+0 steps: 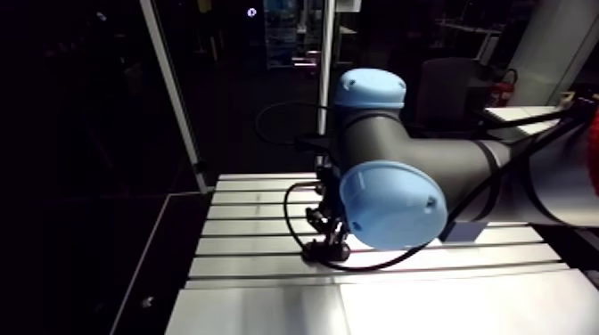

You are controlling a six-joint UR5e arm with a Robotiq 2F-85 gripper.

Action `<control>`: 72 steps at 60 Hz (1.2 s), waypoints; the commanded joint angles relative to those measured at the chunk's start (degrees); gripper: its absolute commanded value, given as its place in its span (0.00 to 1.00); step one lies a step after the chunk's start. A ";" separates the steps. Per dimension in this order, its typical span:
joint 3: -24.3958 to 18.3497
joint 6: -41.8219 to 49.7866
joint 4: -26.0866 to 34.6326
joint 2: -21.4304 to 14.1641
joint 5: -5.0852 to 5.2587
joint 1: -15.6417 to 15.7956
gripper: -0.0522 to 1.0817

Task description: Pick up the M10 bolt and insert it into the hex recess until seated.

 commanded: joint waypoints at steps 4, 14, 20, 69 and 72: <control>-0.61 -0.15 0.08 -0.84 0.14 0.09 0.70; -2.41 -0.32 0.85 -2.56 0.33 -0.10 0.71; -3.38 -1.54 1.94 -3.61 0.25 -0.17 0.71; -25.32 -44.87 38.86 -8.55 -1.69 -15.45 0.76; -26.22 -47.75 40.17 -8.02 -3.05 -15.89 0.76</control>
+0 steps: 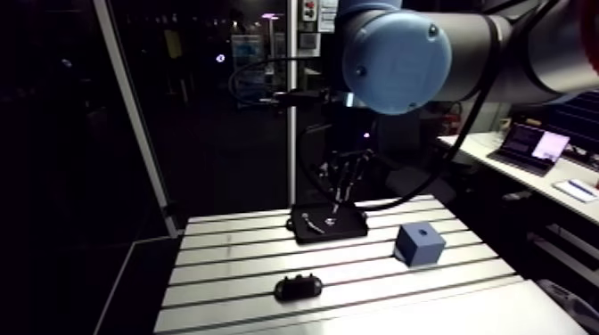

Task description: Pick up the M10 bolt and insert it into the hex recess until seated.

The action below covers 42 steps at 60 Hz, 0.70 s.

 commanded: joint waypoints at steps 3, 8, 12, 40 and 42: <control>-9.99 -23.37 15.91 0.96 -4.56 -8.53 0.76; -11.56 -23.75 16.09 2.77 -6.66 -8.53 0.76; -12.36 -23.92 16.09 3.76 -8.25 -8.60 0.76; -13.78 -23.05 16.09 8.84 -11.37 -8.53 0.76; -13.68 -23.05 16.02 9.30 -11.29 -8.53 0.76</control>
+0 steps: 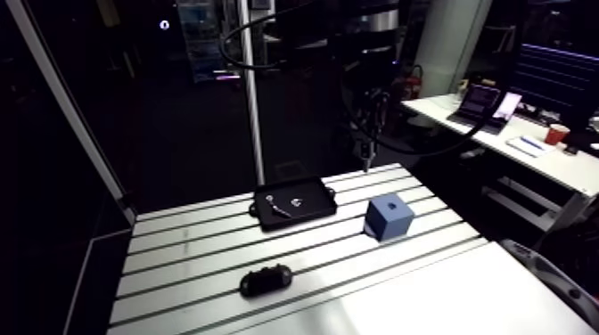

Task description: Pick up the M10 bolt and insert it into the hex recess until seated.

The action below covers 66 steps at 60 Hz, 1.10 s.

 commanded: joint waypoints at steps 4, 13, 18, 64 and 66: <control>-0.12 -0.41 0.18 2.73 -0.59 -0.26 0.76; -0.67 -0.48 0.09 3.10 -0.99 -0.73 0.76; -0.51 -0.49 0.00 3.10 -0.86 -2.04 0.76; -0.22 -1.11 -1.72 4.39 -1.21 -6.30 0.76; -0.22 -1.11 -1.99 4.64 -1.21 -6.40 0.76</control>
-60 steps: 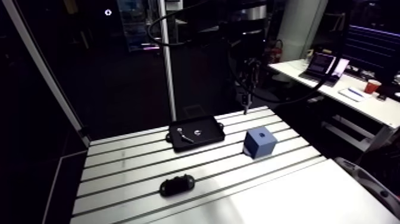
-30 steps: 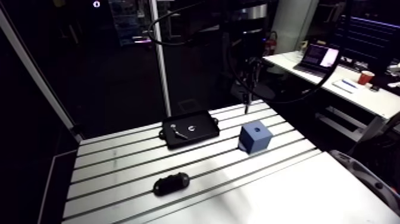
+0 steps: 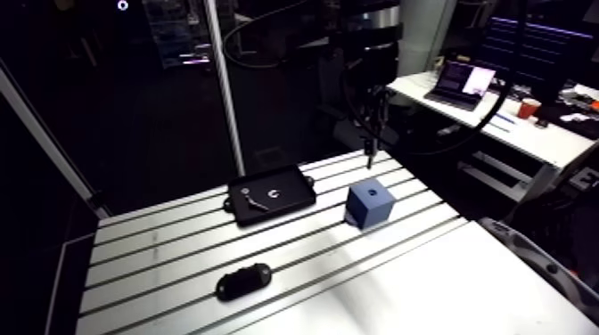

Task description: Pick up the M10 bolt and insert it into the hex recess until seated.

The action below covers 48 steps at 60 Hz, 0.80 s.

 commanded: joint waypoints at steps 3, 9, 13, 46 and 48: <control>-0.07 -0.13 -1.25 1.33 -0.12 -1.05 0.76; -0.16 -0.13 -1.86 1.78 -0.13 -1.05 0.77; -0.16 -0.13 -1.97 1.98 -0.13 -1.05 0.77; 0.19 -0.22 -4.78 4.58 -0.04 -2.53 0.77; 0.19 -0.29 -4.78 4.69 -0.04 -2.62 0.77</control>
